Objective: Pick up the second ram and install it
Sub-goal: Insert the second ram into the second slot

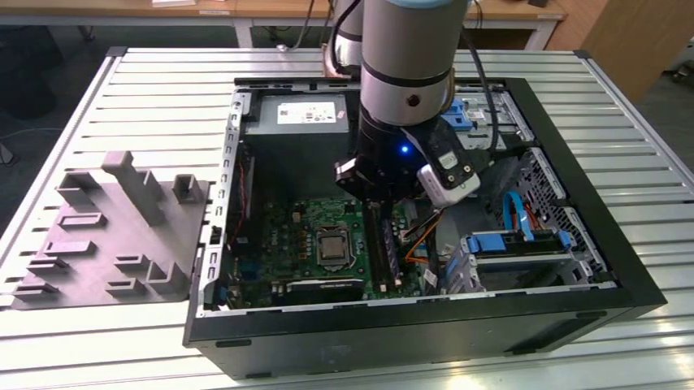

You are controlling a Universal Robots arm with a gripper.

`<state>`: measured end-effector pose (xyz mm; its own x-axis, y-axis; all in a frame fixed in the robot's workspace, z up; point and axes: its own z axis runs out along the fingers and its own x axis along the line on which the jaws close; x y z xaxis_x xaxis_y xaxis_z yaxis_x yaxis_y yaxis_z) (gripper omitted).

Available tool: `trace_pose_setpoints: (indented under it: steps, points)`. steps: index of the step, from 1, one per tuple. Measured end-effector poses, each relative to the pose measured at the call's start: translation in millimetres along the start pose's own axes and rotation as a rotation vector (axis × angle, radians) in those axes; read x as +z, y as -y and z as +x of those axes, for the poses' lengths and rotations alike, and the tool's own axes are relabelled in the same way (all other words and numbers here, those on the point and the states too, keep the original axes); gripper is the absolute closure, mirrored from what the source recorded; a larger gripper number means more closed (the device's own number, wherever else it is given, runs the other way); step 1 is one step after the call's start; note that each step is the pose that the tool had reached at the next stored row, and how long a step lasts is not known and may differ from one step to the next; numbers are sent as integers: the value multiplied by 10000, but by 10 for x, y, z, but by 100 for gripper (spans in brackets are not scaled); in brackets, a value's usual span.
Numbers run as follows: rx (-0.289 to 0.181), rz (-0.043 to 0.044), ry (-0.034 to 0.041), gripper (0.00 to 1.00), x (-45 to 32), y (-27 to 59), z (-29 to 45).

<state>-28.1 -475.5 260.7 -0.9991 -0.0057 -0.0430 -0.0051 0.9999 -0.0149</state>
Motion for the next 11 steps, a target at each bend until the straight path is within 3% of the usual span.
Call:
trace_pose_setpoints:
  steps: [3,11]
  points:
    - [1,-1,0,88,48,-1,3]
    - [51,40,-1,88,67,0,4]
